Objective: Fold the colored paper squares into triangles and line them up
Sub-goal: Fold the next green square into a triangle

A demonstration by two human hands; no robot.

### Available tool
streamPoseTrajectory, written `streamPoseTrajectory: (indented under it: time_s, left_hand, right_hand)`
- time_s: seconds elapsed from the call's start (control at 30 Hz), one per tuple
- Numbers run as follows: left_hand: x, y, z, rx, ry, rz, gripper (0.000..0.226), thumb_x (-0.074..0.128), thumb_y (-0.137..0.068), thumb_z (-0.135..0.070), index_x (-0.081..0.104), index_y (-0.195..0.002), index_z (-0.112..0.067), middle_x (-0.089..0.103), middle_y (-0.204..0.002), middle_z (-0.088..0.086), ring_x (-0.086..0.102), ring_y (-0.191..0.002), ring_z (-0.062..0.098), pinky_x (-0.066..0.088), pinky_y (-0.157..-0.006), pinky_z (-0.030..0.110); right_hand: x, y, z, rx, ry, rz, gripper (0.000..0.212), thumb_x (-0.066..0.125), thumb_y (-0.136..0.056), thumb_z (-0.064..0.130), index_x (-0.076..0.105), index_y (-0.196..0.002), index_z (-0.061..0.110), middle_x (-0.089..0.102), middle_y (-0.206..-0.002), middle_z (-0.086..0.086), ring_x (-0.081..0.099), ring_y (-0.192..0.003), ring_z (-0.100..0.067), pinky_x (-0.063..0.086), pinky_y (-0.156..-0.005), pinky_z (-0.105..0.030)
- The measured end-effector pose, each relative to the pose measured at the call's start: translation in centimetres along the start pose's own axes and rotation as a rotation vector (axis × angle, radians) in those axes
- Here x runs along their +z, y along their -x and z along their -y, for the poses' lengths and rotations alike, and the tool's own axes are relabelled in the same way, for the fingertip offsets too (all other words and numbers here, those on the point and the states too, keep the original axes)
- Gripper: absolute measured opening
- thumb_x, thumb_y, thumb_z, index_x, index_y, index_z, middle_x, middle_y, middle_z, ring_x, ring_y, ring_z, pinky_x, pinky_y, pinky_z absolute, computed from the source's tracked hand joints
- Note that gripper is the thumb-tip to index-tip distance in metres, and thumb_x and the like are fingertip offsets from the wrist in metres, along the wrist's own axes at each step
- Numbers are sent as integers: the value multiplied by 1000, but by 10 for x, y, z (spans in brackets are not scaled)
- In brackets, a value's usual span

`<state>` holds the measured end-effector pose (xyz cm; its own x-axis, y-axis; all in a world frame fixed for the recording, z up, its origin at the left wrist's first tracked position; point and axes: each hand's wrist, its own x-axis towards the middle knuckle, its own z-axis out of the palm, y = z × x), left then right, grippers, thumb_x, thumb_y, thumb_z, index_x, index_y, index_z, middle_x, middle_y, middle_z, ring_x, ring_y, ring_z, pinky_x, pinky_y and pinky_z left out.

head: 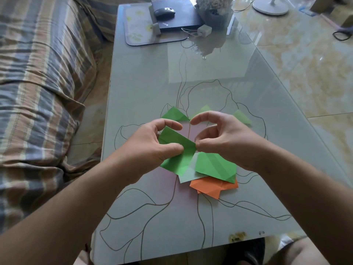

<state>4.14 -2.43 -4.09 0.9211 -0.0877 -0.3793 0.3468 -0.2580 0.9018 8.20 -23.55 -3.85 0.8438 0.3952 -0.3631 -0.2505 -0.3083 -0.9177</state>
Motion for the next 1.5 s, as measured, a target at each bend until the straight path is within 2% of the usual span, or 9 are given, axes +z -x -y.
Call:
streamPoseTrajectory:
  time_s: [0.23,0.37,0.5,0.93,1.07,1.17,1.23,1.37,1.5]
  left_hand:
    - [-3,-1,-2,-40,-74,27,55,84,-81,-8,63,-119,-43,74,-100,15,78,-82,22,66,-75,38]
    - [0,0,-2,-30,-100,-15,60,85,-80,-11,62,-122,-48,73,-98,16,77,-79,23,66,-70,41]
    - [0,-2,-1,-16,-110,-50,65,87,-79,-17,58,-126,-53,73,-99,22,76,-83,32,64,-74,53]
    - [-7,-5,3,10,-66,-32,61,85,-75,-21,59,-126,-42,77,-96,18,77,-87,33,61,-87,55]
    - [-7,-6,1,-50,56,-46,54,83,-82,-9,61,-127,-31,75,-108,18,77,-91,33,62,-89,48]
    - [-8,-6,-7,-162,325,-8,39,72,-90,3,65,-123,-16,76,-110,18,77,-85,25,64,-67,33]
    - [-6,-5,-9,-205,407,29,31,69,-91,1,67,-120,-11,79,-101,13,76,-80,19,62,-62,29]
    - [-5,-3,-9,-236,357,105,23,66,-94,-3,72,-113,-17,76,-83,3,69,-69,15,61,-70,35]
    - [-4,-4,-7,-204,321,88,24,64,-96,-2,77,-99,-22,70,-87,4,61,-73,20,60,-82,42]
  right_hand:
    - [9,2,1,-36,96,-48,49,75,-84,-1,58,-120,27,78,-81,-5,58,-65,-19,42,-55,-32]
    - [14,3,-2,-58,76,-54,50,75,-83,-1,55,-115,31,77,-80,-7,54,-62,-21,41,-53,-33]
    - [14,1,-3,-84,24,-105,47,72,-82,-4,55,-113,27,75,-77,-9,51,-62,-22,38,-50,-30]
    - [7,-2,-8,-120,-25,-97,42,70,-85,-5,60,-113,24,74,-79,-8,44,-60,-20,33,-46,-25]
    - [6,-2,-9,-209,-48,-34,37,65,-96,-4,69,-118,26,74,-93,-9,56,-74,-27,45,-67,-40]
    - [5,-3,-12,-254,52,-36,39,64,-97,-5,78,-107,31,74,-94,7,63,-86,-35,50,-76,-43]
    - [7,-4,-14,-280,195,-43,35,74,-92,4,79,-100,37,72,-84,15,67,-79,-22,54,-74,-43]
    - [10,-4,-17,-352,290,-83,18,85,-84,25,77,-92,40,74,-81,5,71,-75,-15,61,-77,-46]
    - [8,-7,-19,-389,305,-71,17,87,-82,23,77,-86,36,74,-90,8,69,-80,-16,59,-78,-49]
